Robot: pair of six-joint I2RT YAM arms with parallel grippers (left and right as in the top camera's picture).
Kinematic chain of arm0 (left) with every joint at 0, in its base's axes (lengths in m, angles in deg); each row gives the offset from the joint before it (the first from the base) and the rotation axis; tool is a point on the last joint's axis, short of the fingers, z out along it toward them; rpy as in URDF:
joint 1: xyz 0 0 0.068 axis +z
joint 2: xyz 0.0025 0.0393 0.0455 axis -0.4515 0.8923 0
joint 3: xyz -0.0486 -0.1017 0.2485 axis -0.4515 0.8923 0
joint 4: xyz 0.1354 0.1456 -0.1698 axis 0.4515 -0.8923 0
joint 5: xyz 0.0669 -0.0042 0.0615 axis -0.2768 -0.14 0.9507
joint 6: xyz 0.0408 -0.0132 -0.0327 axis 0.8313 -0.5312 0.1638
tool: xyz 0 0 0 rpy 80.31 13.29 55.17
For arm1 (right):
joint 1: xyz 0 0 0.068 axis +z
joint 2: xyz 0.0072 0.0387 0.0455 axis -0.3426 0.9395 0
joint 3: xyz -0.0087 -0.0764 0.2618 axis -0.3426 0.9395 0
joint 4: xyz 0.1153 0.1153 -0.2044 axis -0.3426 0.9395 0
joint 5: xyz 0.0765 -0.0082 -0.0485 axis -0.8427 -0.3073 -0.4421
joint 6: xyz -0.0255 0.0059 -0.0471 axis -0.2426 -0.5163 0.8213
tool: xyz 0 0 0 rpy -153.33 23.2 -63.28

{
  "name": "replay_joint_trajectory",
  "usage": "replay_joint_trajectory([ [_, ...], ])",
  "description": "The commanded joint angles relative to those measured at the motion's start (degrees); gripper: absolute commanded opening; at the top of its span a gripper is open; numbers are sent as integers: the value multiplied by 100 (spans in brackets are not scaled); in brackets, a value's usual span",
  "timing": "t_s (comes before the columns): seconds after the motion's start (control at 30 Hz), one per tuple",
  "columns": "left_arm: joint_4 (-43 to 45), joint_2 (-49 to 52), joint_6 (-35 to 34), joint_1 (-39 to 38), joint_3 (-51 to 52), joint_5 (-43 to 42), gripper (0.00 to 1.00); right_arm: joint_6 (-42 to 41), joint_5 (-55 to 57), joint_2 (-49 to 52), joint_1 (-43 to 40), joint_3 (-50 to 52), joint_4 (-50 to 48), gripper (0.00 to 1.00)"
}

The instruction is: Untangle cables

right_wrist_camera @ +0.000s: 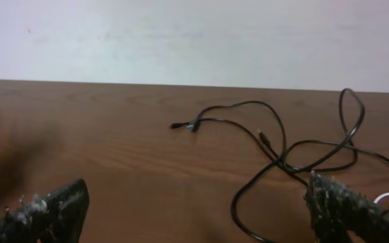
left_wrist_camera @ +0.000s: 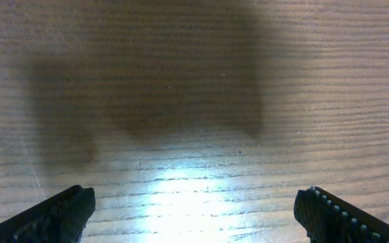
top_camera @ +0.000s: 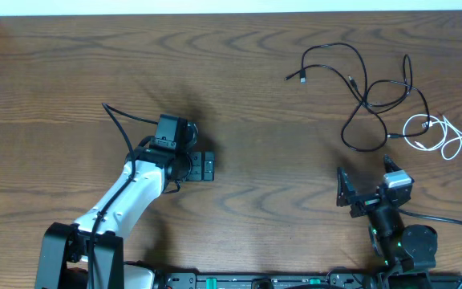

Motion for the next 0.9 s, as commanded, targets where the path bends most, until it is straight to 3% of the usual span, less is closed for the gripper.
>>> replay_joint_trajectory([
  [0.0,-17,63,35,20,37,15,100,11,7,-35,-48,17,11,99],
  [0.53,-17,63,35,20,37,15,100,26,4,-20,-42,17,11,99],
  [0.73,-17,61,35,20,37,15,100,1246,7,-17,-42,17,13,99],
  [0.87,-17,63,35,20,37,15,100,1316,4,-7,-42,17,13,99],
])
